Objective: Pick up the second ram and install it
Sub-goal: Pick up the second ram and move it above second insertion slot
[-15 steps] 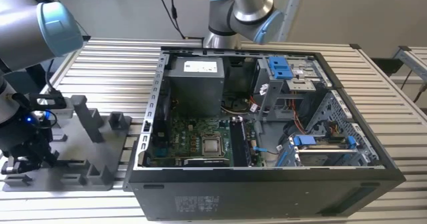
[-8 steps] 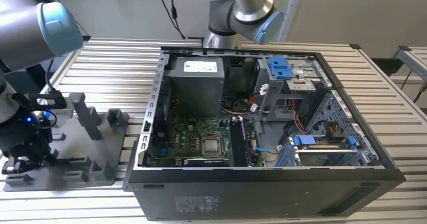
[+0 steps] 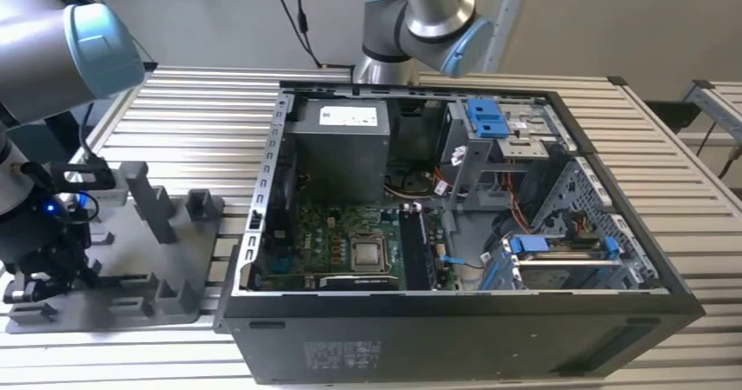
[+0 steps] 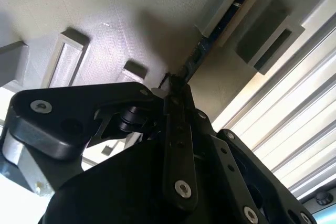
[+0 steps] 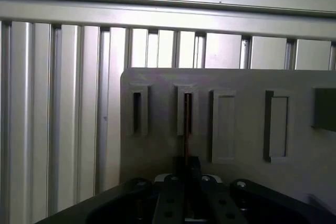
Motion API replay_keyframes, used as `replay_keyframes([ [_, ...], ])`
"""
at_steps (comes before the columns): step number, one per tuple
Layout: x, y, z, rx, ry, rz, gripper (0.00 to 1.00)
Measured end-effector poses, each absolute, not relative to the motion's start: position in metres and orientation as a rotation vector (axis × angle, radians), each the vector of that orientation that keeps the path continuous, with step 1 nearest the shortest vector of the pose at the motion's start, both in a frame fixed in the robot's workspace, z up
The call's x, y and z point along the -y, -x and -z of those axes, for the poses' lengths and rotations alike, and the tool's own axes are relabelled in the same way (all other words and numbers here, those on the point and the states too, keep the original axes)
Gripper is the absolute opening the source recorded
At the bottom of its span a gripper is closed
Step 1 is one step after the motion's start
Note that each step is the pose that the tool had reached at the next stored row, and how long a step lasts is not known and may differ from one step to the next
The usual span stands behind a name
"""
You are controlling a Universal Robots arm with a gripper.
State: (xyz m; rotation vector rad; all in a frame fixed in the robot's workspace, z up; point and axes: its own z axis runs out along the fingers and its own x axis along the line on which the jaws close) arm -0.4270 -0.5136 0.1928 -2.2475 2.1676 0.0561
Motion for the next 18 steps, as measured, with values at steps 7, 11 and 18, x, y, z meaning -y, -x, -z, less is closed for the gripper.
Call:
replay_keyframes([
  [7,0.514,0.427,-0.197,-2.168,2.247,-0.056,0.14],
  [11,0.514,0.427,-0.206,-2.168,2.247,-0.056,0.14],
  [18,0.514,0.427,-0.212,-2.171,2.242,-0.058,0.14],
])
